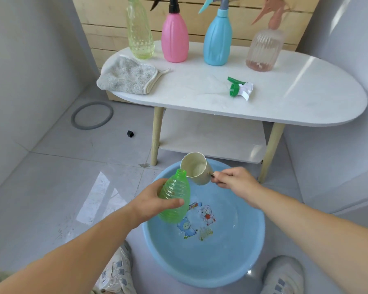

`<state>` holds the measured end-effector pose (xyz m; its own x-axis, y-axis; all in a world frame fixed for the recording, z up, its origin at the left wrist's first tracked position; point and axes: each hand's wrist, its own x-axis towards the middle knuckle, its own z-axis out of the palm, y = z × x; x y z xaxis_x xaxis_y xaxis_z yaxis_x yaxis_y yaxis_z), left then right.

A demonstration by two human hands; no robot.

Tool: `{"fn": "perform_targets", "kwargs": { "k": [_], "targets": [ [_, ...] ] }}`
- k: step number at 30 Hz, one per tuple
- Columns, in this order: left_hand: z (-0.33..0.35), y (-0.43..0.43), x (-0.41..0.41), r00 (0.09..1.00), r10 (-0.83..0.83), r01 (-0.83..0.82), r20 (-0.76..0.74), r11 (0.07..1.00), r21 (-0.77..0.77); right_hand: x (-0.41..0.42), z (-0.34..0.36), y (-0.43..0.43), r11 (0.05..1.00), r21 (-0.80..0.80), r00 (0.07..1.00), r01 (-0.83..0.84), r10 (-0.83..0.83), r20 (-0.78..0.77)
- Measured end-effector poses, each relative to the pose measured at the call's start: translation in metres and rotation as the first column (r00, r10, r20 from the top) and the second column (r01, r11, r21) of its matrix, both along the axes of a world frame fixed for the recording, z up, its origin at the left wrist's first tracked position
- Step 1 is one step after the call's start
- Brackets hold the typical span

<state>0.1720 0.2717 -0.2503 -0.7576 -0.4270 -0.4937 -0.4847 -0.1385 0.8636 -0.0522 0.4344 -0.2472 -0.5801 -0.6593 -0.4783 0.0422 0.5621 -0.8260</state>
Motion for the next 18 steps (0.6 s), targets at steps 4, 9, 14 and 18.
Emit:
{"fn": "perform_targets", "kwargs": {
  "k": [4,9,14,18],
  "targets": [
    [0.015,0.001,-0.005,0.999,-0.017,0.016,-0.044,1.0,-0.009,-0.01,0.042,0.012,0.998,-0.055,0.996,-0.014,0.009,-0.083],
    [0.031,0.009,-0.016,0.993,-0.048,0.04,-0.111,0.996,-0.076,-0.008,0.103,0.028,0.996,-0.076,0.968,-0.048,0.027,-0.249],
    [0.042,0.018,-0.026,0.985,-0.071,0.055,-0.159,0.993,-0.104,-0.004,0.137,0.038,0.989,-0.082,0.89,-0.126,0.076,-0.449],
    [0.047,0.02,-0.029,0.981,-0.071,0.052,-0.181,0.993,-0.109,-0.004,0.144,0.038,0.984,-0.109,0.86,-0.141,0.068,-0.505]
  ]
}}
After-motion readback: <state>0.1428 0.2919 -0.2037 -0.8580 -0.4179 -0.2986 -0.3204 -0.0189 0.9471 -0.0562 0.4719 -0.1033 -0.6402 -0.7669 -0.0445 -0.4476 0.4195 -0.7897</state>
